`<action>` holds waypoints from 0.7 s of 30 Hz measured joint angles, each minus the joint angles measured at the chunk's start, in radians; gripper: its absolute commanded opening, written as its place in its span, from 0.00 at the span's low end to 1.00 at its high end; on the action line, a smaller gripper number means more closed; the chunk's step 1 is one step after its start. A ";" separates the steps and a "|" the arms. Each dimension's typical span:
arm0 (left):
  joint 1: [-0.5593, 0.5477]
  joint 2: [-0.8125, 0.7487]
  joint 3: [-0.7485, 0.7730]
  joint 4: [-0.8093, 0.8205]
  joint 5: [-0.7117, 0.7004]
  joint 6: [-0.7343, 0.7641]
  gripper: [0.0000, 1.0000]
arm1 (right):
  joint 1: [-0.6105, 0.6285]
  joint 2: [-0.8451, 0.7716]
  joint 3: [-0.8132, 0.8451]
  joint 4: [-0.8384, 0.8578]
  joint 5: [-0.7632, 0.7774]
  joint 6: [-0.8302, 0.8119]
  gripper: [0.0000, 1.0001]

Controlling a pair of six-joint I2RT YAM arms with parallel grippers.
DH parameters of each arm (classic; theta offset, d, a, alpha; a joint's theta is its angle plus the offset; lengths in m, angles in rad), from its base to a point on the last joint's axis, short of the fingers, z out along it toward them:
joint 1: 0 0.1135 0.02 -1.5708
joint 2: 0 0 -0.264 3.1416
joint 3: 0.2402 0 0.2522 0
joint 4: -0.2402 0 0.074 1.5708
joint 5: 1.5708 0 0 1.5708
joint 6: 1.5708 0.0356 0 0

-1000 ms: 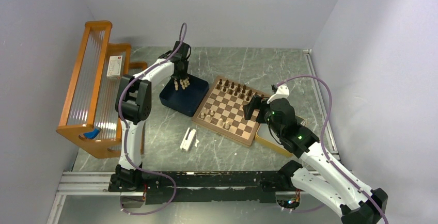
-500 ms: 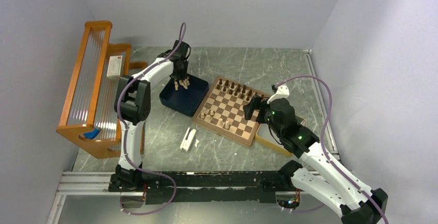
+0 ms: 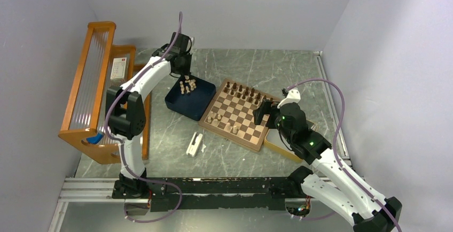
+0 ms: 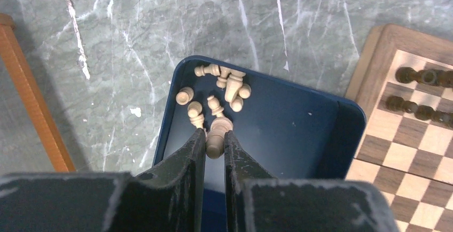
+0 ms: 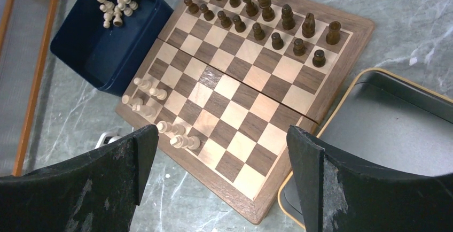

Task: Set up the chess pieces on the board
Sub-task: Pick up the chess piece from the storage box.

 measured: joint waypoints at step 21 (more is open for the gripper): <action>-0.262 -0.301 -0.194 -0.057 0.043 -0.023 0.13 | 0.000 -0.011 0.000 -0.010 -0.001 0.004 0.95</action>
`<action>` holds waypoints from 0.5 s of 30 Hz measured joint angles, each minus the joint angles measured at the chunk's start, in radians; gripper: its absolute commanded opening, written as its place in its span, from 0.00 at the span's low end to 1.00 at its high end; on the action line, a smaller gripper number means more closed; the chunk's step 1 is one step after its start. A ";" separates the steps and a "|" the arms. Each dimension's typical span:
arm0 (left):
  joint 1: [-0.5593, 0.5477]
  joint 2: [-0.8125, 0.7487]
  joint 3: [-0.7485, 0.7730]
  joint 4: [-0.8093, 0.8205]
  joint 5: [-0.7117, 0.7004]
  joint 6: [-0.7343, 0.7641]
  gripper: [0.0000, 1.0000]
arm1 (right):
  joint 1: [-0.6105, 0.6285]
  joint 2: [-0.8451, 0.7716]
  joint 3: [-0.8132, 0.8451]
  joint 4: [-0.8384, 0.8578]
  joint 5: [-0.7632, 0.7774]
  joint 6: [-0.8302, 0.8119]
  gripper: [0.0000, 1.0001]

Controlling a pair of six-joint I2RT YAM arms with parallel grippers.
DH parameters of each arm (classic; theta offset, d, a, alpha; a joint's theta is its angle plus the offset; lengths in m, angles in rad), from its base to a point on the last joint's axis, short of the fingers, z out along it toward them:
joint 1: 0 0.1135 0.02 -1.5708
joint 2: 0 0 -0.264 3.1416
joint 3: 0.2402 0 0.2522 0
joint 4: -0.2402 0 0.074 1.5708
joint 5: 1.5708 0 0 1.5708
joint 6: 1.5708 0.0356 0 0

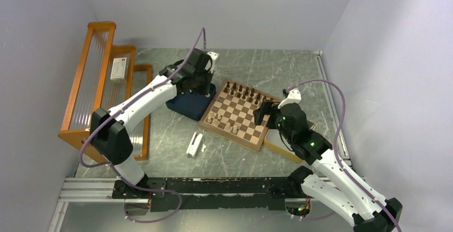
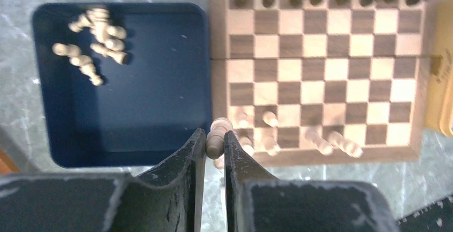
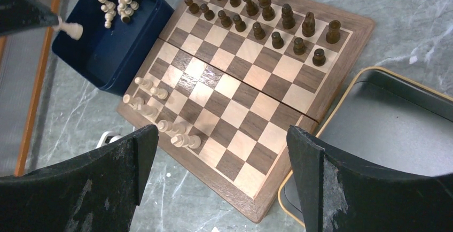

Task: Set up the chess pieces on the board
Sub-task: Pick up the chess piece from the storage box, then place the chess piece on the chessboard.

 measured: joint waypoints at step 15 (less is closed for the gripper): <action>-0.298 -0.124 -0.198 0.015 -0.066 -0.101 0.14 | 0.000 -0.016 0.001 -0.020 0.010 0.000 0.95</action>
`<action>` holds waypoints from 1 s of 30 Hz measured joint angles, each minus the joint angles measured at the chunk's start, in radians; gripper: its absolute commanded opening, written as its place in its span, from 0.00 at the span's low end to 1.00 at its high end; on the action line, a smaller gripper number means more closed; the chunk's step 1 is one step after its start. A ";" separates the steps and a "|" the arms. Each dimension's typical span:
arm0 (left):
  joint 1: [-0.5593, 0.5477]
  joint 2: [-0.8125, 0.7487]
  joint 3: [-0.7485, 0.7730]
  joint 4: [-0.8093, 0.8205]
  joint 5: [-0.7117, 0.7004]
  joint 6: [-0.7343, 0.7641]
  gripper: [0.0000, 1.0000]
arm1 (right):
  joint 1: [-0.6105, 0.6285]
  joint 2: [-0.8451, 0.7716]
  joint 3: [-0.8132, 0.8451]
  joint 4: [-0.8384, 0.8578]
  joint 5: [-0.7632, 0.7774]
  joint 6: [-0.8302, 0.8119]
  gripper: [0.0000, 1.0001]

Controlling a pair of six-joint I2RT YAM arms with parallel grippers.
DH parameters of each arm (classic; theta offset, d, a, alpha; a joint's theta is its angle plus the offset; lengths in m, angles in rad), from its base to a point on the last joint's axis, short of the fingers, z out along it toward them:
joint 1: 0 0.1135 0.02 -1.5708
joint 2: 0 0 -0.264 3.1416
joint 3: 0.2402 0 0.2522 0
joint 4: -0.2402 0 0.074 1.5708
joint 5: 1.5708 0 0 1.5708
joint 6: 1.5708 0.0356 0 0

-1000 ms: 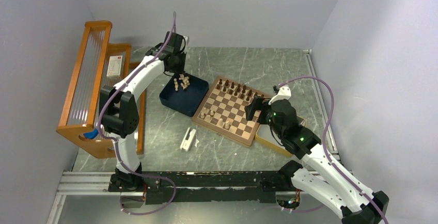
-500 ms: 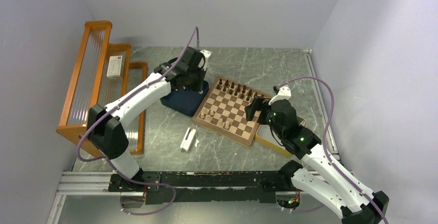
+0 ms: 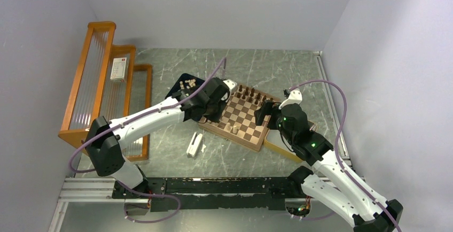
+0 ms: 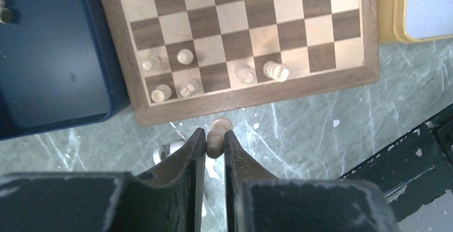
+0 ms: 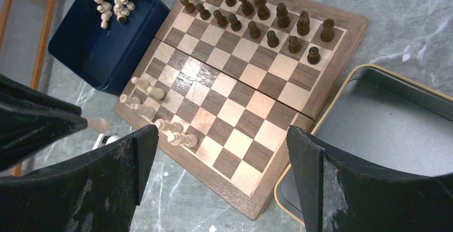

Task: Set up the chess pieces on the board
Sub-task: Place the chess piece on the chessboard.

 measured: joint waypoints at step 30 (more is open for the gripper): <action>-0.066 0.165 -0.044 0.107 -0.130 -0.098 0.13 | 0.000 -0.034 0.004 -0.025 0.028 -0.001 0.95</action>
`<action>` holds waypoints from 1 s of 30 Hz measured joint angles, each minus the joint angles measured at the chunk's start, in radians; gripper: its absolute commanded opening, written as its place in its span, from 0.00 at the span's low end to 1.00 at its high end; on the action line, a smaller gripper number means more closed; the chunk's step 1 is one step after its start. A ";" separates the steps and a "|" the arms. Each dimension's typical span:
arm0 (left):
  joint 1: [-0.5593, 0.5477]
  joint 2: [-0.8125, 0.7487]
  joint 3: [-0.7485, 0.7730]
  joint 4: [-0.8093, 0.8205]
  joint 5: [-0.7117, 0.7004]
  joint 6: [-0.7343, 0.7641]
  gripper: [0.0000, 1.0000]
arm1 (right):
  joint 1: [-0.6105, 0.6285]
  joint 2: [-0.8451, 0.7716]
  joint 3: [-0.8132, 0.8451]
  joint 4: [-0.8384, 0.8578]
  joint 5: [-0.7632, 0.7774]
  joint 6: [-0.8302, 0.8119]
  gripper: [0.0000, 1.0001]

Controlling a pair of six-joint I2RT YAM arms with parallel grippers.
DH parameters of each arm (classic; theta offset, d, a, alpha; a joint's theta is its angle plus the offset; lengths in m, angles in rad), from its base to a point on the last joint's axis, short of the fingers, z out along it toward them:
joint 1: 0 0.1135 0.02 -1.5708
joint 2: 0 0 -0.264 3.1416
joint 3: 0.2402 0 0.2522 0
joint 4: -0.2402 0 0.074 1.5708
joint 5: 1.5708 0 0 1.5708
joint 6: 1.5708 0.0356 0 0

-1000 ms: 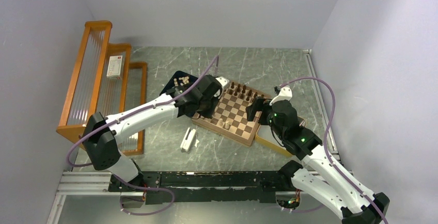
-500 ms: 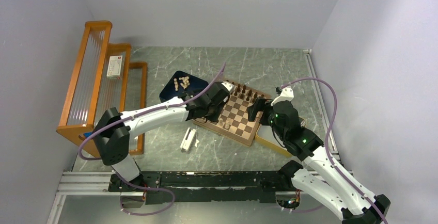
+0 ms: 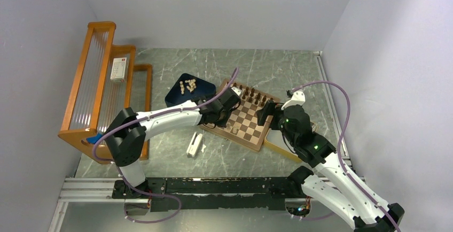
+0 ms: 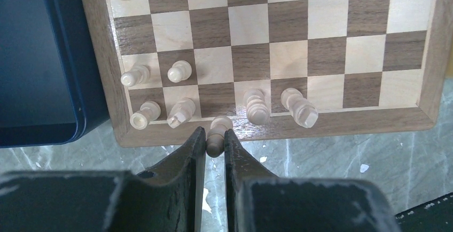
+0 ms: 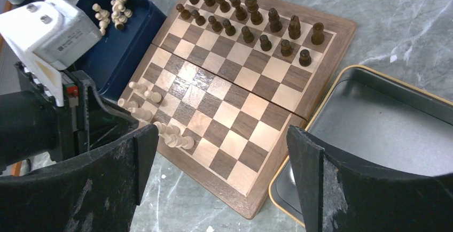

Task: Set up the chess pieces on the board
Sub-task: Place the chess piece on the chessboard.

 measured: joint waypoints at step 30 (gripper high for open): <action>0.000 0.067 0.019 0.012 -0.019 0.000 0.14 | 0.000 0.007 0.000 0.001 0.008 -0.005 0.95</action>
